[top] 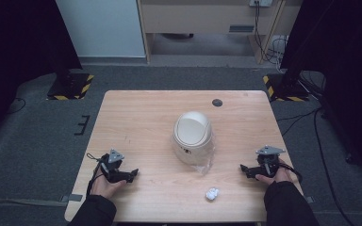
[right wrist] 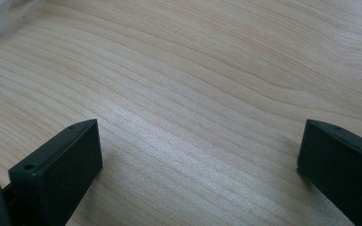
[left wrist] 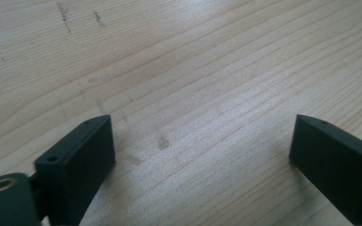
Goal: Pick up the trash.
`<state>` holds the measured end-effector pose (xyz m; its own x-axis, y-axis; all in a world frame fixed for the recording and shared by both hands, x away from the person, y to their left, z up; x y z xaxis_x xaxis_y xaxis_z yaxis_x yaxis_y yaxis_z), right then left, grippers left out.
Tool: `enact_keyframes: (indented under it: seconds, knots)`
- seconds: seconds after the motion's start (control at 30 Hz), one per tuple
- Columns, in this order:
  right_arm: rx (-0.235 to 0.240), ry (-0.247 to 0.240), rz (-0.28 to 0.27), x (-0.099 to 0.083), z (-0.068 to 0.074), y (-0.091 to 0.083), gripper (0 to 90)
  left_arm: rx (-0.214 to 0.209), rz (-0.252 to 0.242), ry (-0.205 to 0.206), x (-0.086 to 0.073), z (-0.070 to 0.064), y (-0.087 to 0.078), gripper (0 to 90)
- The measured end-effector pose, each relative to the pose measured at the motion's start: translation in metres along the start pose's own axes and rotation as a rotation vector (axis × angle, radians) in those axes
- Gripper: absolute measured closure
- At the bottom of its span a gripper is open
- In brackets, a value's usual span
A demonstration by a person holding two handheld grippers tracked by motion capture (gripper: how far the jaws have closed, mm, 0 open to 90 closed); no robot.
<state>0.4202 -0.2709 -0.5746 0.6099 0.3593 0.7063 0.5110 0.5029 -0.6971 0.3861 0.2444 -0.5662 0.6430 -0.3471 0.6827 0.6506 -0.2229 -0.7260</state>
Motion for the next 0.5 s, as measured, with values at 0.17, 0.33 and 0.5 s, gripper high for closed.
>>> enact_keyframes:
  seconds: [0.17,0.33,0.5]
  knots:
    - [0.0,0.0,-0.001,0.0,0.0,0.0,0.7,-0.009,-0.025,-0.014,0.005,-0.001,-0.005,13.5]
    - [0.001,-0.002,0.0,-0.001,0.0,-0.001,0.7,-0.02,-0.094,-0.044,0.015,-0.005,-0.013,16.0]
    - [0.0,-0.001,0.0,0.0,0.0,0.0,0.7,-0.037,-0.174,-0.054,0.026,-0.013,-0.024,16.6]
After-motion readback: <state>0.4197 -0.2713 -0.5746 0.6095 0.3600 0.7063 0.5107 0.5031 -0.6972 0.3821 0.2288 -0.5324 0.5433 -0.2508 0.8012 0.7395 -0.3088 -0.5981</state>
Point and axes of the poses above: each handheld gripper's, and its own axes: y roughly forward along the jaws, x roughly out of its top, z roughly to its left, the point moved 5 cm from there along y, roughly forward along the jaws, and after that the axes turned 9 degrees about x, right-handed, at the moved point
